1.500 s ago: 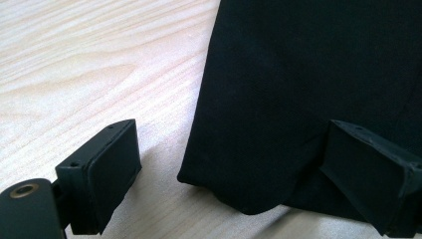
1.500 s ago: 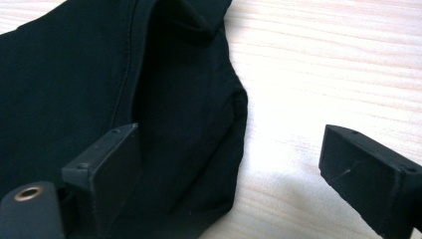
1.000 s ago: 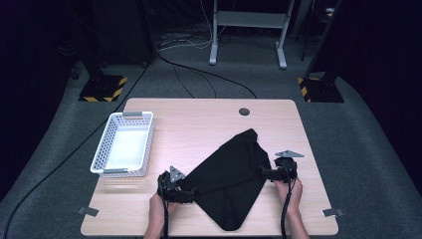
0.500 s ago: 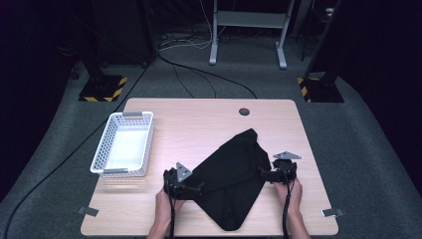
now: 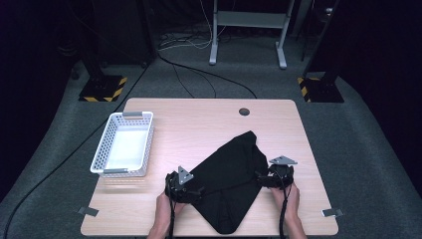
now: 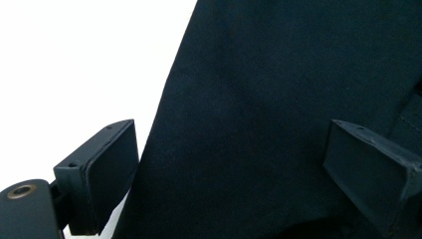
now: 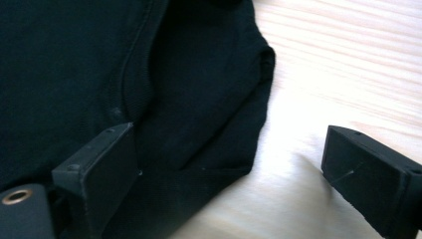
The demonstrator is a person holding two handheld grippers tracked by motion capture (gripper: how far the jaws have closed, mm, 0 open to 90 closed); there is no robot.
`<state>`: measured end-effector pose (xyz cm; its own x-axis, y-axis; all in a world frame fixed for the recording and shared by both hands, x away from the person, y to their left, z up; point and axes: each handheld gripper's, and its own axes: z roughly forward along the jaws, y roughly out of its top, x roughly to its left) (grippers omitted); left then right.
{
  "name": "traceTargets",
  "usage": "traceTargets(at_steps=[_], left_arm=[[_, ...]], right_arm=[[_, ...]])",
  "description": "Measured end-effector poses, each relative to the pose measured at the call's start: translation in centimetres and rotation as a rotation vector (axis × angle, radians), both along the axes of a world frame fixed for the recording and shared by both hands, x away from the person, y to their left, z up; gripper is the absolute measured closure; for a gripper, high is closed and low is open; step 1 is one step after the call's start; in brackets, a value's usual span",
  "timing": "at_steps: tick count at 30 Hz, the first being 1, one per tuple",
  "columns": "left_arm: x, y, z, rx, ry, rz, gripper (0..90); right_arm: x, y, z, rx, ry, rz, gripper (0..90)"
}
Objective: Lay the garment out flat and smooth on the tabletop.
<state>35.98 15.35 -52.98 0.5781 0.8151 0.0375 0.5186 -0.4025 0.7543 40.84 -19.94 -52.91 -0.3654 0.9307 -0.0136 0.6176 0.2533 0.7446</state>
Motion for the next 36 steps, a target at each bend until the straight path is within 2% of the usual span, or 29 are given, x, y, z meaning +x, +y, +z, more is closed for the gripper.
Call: traceTargets(at_steps=[5, 9, 12, 17, 20, 21, 23, 25, 27, 28, 29, 30, 31, 32, 34, 35, 36], left_arm=[[-0.3, 1.4, 0.0, -0.020, 0.030, -0.007, 7.5], [-0.7, 2.1, -0.1, -0.018, 0.022, 0.002, 7.5], [-1.1, 2.6, -0.1, -0.023, 0.031, 0.012, 7.6], [-1.6, 3.6, -0.1, -0.037, 0.048, 0.020, 7.6], [-1.7, 3.9, -0.1, -0.048, 0.060, 0.022, 7.6], [-1.6, 3.9, -0.1, -0.052, 0.062, 0.026, 7.6], [-1.7, 3.9, 0.0, -0.049, 0.060, 0.037, 7.4], [-1.8, 3.7, 0.6, -0.043, 0.037, 0.054, 7.3], [-2.0, 3.3, 1.5, -0.060, 0.008, 0.057, 7.4], [-2.0, 3.3, 1.5, -0.060, 0.008, 0.057, 7.4], [-1.9, 2.5, 2.5, -0.076, -0.007, 0.039, 7.4], [-1.7, 1.7, 3.1, -0.069, -0.013, 0.017, 7.4], [-1.7, 1.7, 3.1, -0.069, -0.013, 0.017, 7.4], [-1.4, 0.4, 3.5, -0.059, -0.020, -0.018, 7.4], [-1.0, -1.1, 3.7, -0.067, -0.027, -0.042, 7.6], [-1.0, -1.1, 3.7, -0.067, -0.027, -0.042, 7.8], [-0.6, -2.5, 3.6, -0.077, -0.020, -0.062, 7.8]], right_arm=[[-0.5, 0.8, 0.0, 0.011, 0.012, 0.031, 7.0], [-1.0, 1.6, 0.0, 0.008, 0.010, 0.042, 7.0], [-1.4, 2.1, -0.1, 0.009, 0.011, 0.054, 7.0], [-1.9, 2.6, -0.1, 0.015, 0.019, 0.117, 6.5], [-2.0, 2.5, -0.1, 0.023, 0.029, 0.154, 3.2], [-1.9, 2.4, -0.1, 0.032, 0.035, 0.160, 0.9], [-1.9, 1.7, 0.0, 0.093, 0.022, 0.156, 0.4], [-2.0, 0.7, 0.1, 0.177, 0.008, 0.142, 0.4], [-1.9, -0.1, 0.1, 0.225, 0.009, 0.130, 0.4], [-1.8, -0.2, 0.1, 0.222, 0.012, 0.126, 0.5], [-1.9, -0.3, 0.1, 0.197, 0.013, 0.118, 0.5], [-1.9, -0.3, 0.1, 0.184, 0.014, 0.115, 0.5], [-1.9, -0.3, 0.1, 0.184, 0.014, 0.115, 0.5], [-1.9, -0.3, 0.1, 0.167, 0.018, 0.112, 0.5], [-1.9, -0.2, 0.1, 0.154, 0.020, 0.109, 0.6], [-1.8, -0.1, 0.1, 0.146, 0.024, 0.108, 0.8], [-1.8, 0.0, 0.0, 0.138, 0.028, 0.106, 0.9]])
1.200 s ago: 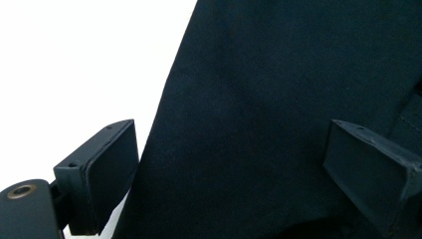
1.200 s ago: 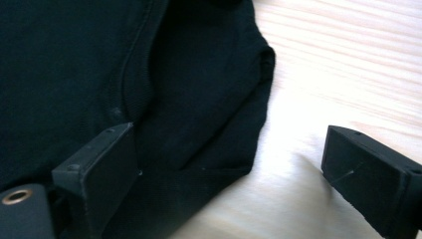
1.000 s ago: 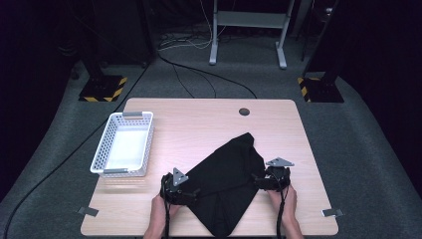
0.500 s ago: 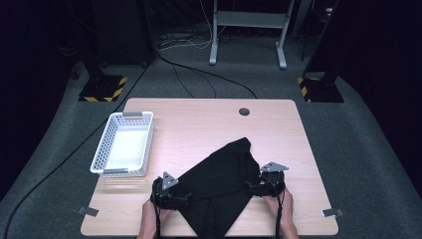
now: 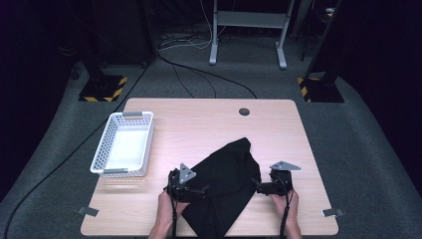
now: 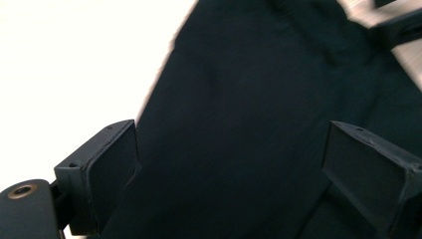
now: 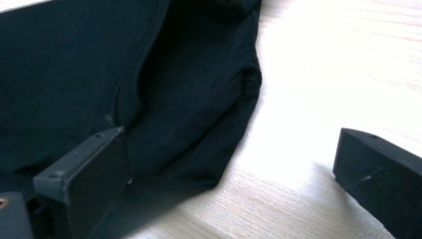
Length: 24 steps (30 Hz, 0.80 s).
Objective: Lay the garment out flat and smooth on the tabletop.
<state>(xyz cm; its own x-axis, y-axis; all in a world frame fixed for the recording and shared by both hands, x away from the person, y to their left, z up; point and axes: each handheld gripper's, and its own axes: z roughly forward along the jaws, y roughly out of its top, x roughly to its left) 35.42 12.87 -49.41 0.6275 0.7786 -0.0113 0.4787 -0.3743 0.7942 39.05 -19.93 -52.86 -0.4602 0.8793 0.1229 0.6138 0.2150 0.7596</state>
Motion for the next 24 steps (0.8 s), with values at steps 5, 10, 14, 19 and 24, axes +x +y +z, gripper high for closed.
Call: traceTargets(at_steps=[5, 10, 14, 19, 24], left_arm=[[0.5, -2.7, -0.4, 0.028, 0.009, -0.053, 7.8], [0.9, -5.0, -0.5, 0.021, 0.028, -0.112, 10.6], [0.8, -6.4, -0.7, 0.042, 0.026, -0.146, 12.6], [0.8, -8.3, -1.2, 0.084, 0.042, -0.184, 16.1], [0.9, -9.0, -1.1, 0.095, 0.041, -0.206, 24.8]], right_arm=[[0.2, 0.1, 0.0, -0.009, 0.014, -0.002, 1.3], [0.3, 0.1, 0.0, -0.011, 0.015, -0.012, 1.1], [0.3, 0.3, 0.0, -0.027, 0.013, -0.012, 1.1], [0.4, 0.3, 0.0, -0.021, 0.013, -0.017, 1.2], [0.4, 0.4, -0.1, -0.028, 0.013, -0.013, 1.0]])
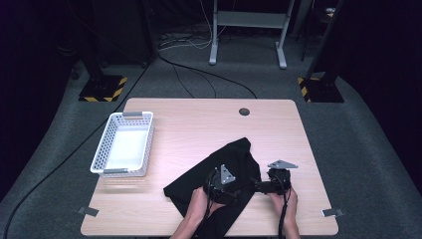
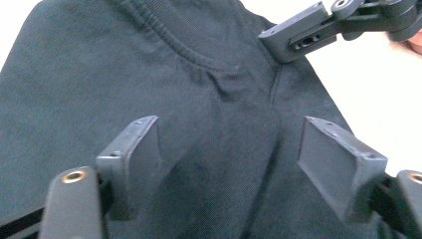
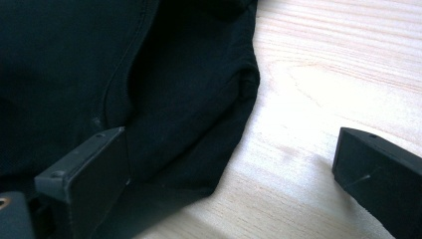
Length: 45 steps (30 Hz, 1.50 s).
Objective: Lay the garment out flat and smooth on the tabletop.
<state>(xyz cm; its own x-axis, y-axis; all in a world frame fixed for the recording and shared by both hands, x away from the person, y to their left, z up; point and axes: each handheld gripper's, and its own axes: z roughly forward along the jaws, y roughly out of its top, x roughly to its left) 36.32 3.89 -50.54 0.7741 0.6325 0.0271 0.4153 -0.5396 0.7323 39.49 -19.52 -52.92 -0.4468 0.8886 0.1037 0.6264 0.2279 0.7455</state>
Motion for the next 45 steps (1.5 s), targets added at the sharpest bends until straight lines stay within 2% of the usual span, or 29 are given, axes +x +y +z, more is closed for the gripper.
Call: traceTargets(at_steps=[2, 5, 8, 11, 16, 18, 21, 26, 31, 37, 45], left_arm=[[0.0, -0.2, -0.1, 0.012, -0.006, -0.002, 27.9], [0.1, -0.3, -0.5, 0.045, -0.008, 0.018, 41.4], [0.1, -0.2, -0.7, 0.042, 0.007, 0.005, 50.7], [0.0, -0.3, -0.6, 0.054, -0.012, -0.007, 61.9], [0.1, 0.0, -0.6, 0.034, -0.021, -0.015, 79.0], [0.1, 0.2, -0.5, 0.034, -0.028, -0.016, 83.2], [0.3, 0.5, -0.2, 0.017, -0.025, -0.011, 84.7], [0.5, 0.8, 0.4, 0.022, -0.045, 0.007, 85.4], [0.9, 1.4, 0.8, 0.015, -0.045, 0.031, 85.6], [1.7, 2.2, 1.9, 0.001, -0.058, 0.056, 85.7], [3.0, 3.6, 3.2, -0.017, -0.055, 0.095, 85.8]], right_arm=[[0.0, 0.0, 0.0, -0.003, -0.001, 0.002, 1.0], [0.0, 0.0, 0.0, -0.004, -0.002, 0.006, 1.0], [0.0, 0.0, 0.0, -0.004, -0.003, 0.007, 1.0], [0.0, 0.1, 0.0, -0.007, -0.001, 0.007, 1.1], [0.0, 0.2, 0.0, -0.018, -0.002, 0.011, 1.3], [0.0, 0.2, 0.0, -0.018, -0.001, 0.010, 1.3], [0.0, 0.2, 0.0, -0.019, -0.002, 0.008, 1.5], [0.0, 0.4, 0.0, -0.035, -0.005, 0.006, 1.7], [0.0, 0.4, 0.0, -0.043, -0.011, 0.000, 3.0], [0.0, 0.6, 0.0, -0.060, -0.012, -0.005, 3.5], [0.0, 0.7, 0.0, -0.072, -0.012, -0.003, 3.1]])
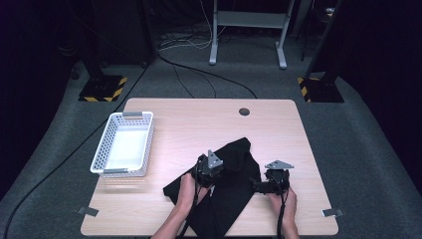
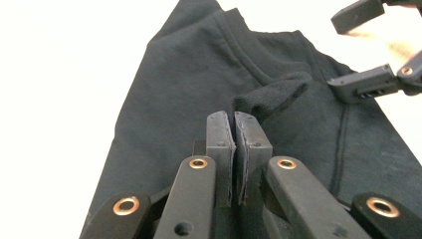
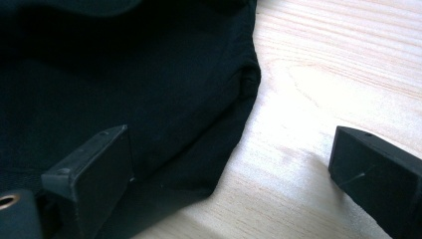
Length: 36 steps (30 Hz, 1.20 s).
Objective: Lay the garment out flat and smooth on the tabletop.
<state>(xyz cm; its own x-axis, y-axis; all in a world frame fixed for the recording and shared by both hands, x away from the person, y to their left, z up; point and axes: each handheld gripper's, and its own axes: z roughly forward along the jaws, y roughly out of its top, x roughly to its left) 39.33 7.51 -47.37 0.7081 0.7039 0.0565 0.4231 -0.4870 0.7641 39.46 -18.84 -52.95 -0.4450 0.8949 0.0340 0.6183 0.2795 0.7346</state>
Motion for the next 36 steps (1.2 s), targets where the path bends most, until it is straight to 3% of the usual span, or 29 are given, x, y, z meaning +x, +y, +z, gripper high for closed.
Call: traceTargets(at_steps=[10, 14, 24, 36], left_arm=[[1.4, 1.3, 1.1, -0.009, -0.012, 0.032, 85.9], [1.8, 1.6, 1.5, -0.004, -0.034, 0.041, 85.9], [2.8, 2.5, 2.3, -0.038, -0.034, 0.068, 85.9], [4.8, 3.8, 2.9, 0.002, -0.052, 0.100, 86.0]], right_arm=[[0.1, 0.1, -0.1, -0.012, 0.006, -0.025, 0.0], [0.1, 0.1, -0.1, -0.013, 0.006, -0.030, 0.0], [0.1, 0.1, 0.0, -0.014, 0.007, -0.028, 0.0], [0.1, -0.1, 0.0, -0.007, 0.009, -0.017, 0.0]])
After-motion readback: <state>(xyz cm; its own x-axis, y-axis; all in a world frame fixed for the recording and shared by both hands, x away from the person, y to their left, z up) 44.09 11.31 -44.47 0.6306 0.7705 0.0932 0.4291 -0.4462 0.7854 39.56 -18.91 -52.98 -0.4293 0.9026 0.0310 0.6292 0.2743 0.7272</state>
